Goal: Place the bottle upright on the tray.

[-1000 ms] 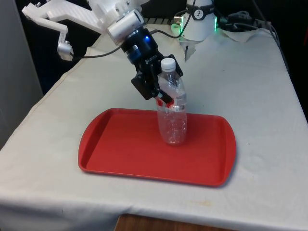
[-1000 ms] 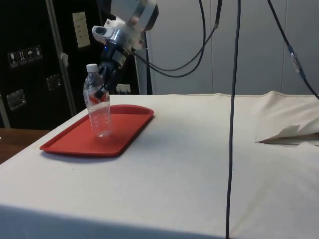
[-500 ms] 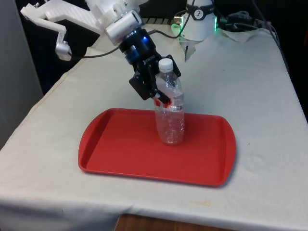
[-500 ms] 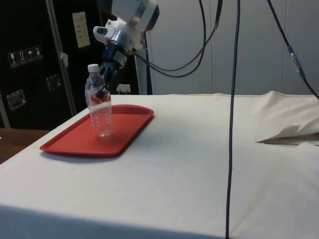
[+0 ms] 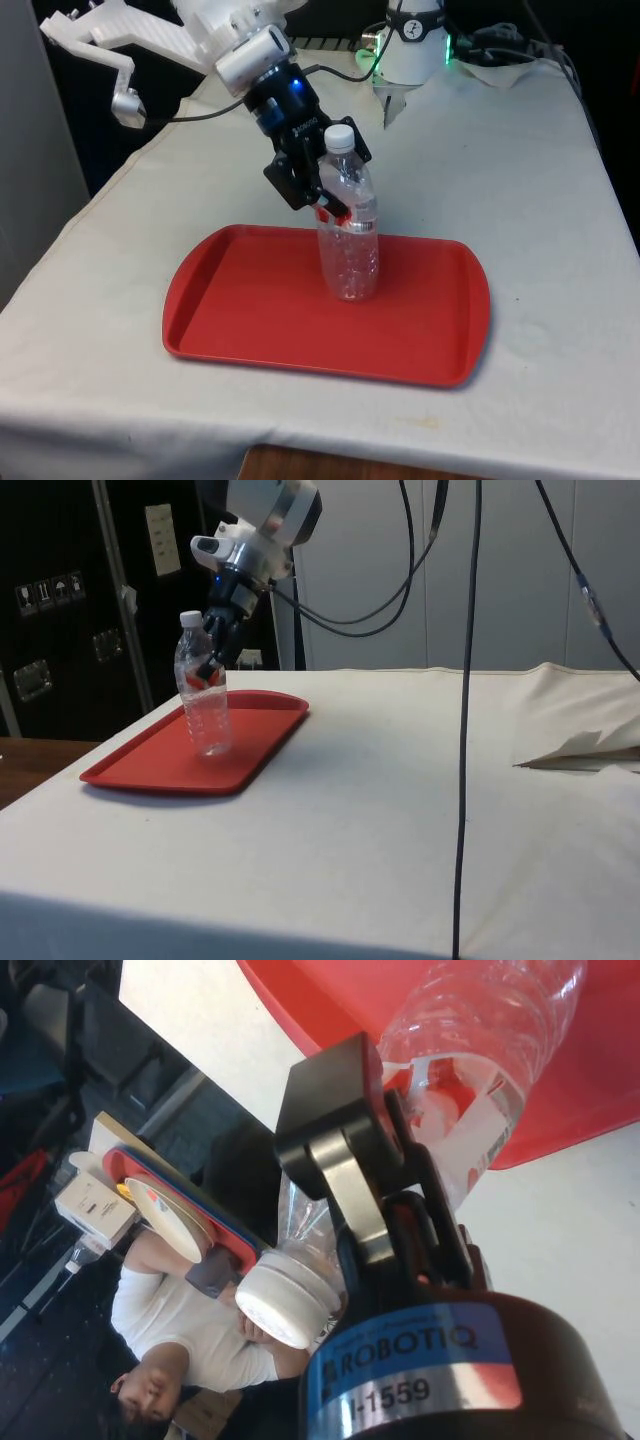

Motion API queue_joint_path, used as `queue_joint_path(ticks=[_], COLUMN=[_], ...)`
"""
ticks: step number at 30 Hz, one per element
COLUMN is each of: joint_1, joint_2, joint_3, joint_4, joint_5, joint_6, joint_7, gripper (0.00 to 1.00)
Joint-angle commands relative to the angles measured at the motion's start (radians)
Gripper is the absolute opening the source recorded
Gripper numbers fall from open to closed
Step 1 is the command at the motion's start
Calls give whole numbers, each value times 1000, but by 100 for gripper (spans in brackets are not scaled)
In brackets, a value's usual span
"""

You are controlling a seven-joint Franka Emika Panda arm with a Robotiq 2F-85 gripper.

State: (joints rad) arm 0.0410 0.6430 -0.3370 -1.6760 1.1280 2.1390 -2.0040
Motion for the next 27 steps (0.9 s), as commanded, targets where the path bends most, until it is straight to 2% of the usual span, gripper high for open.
queue_joint_path(ticks=[1,12,15,17,18,19,25,27], joint_1=[0,0,0,0,0,0,0,0], joint_2=[0,0,0,-1,0,0,0,-1], joint_3=[0,0,0,0,-1,-1,-1,0], joint_4=[0,0,0,0,0,0,0,-1], joint_5=[0,0,0,0,0,0,0,0], joint_6=[0,-2,-3,-5,-4,-4,-4,-6], joint_7=[0,-1,-1,0,-1,-1,0,0], gripper=[0,2,17,34,34,51,96,100])
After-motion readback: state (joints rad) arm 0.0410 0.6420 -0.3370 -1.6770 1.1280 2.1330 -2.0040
